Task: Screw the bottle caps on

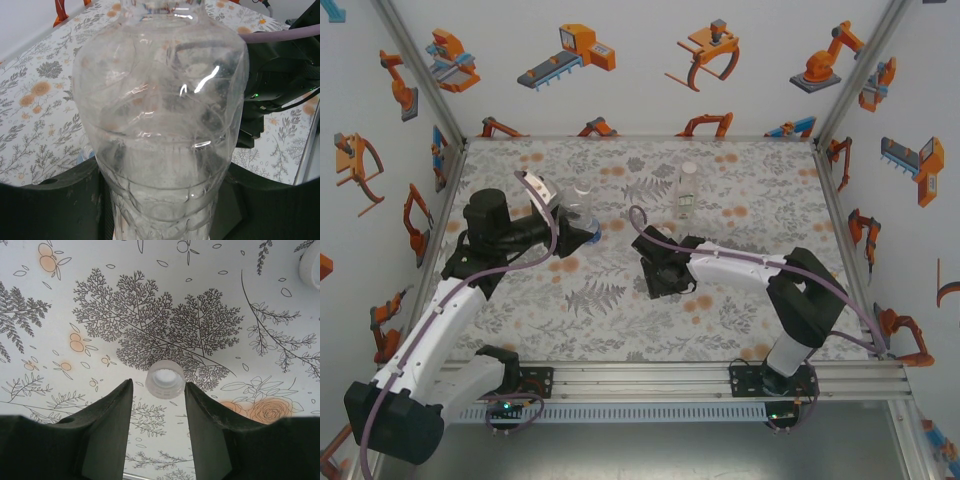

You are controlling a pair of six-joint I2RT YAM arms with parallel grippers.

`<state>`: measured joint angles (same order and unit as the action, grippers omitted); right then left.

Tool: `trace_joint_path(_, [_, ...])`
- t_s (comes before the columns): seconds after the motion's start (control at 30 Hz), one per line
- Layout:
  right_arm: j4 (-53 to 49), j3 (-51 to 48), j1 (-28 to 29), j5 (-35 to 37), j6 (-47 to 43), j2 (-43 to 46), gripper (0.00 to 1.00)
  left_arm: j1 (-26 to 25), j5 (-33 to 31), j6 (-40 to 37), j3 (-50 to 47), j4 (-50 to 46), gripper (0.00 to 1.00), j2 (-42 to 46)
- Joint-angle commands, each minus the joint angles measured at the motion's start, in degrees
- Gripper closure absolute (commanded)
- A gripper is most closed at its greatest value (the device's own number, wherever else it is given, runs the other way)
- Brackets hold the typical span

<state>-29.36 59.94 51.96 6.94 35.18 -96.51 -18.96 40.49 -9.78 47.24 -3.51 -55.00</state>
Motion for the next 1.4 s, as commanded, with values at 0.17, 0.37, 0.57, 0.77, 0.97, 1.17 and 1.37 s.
trace_joint_path(0.17, [1.0, -1.6, 0.5, -0.3, 1.3, -1.7, 0.55, 0.3, 1.0, -0.1, 1.0, 0.4, 0.89, -0.1])
trace_joint_path(0.37, [1.7, -2.1, 0.5, -0.7, 1.5, -2.3, 0.56, 0.3, 1.0, -0.2, 1.0, 0.4, 0.89, -0.2])
trace_joint_path(0.57, [0.2, -1.2, 0.5, 1.2, 1.5, 1.2, 0.56, 0.3, 0.9, -0.2, 1.0, 0.3, 0.89, -0.3])
trace_joint_path(0.77, [-0.2, -0.6, 0.5, 1.1, 1.5, 3.7, 0.56, 0.3, 1.0, -0.2, 1.0, 0.3, 0.88, -0.2])
trace_joint_path(0.97, [0.0, -0.6, 0.5, 0.5, 1.4, 2.6, 0.57, 0.2, 0.9, -0.2, 1.0, 0.2, 0.88, -0.2])
trace_joint_path(1.17, [1.0, -1.1, 0.5, -0.1, 1.4, 1.2, 0.57, 0.3, 0.9, -0.2, 1.1, 0.2, 0.88, -0.2])
trace_joint_path(1.37, [1.3, -1.5, 0.5, -0.2, 1.5, 0.4, 0.58, 0.2, 0.9, -0.2, 1.0, 0.3, 0.88, -0.1])
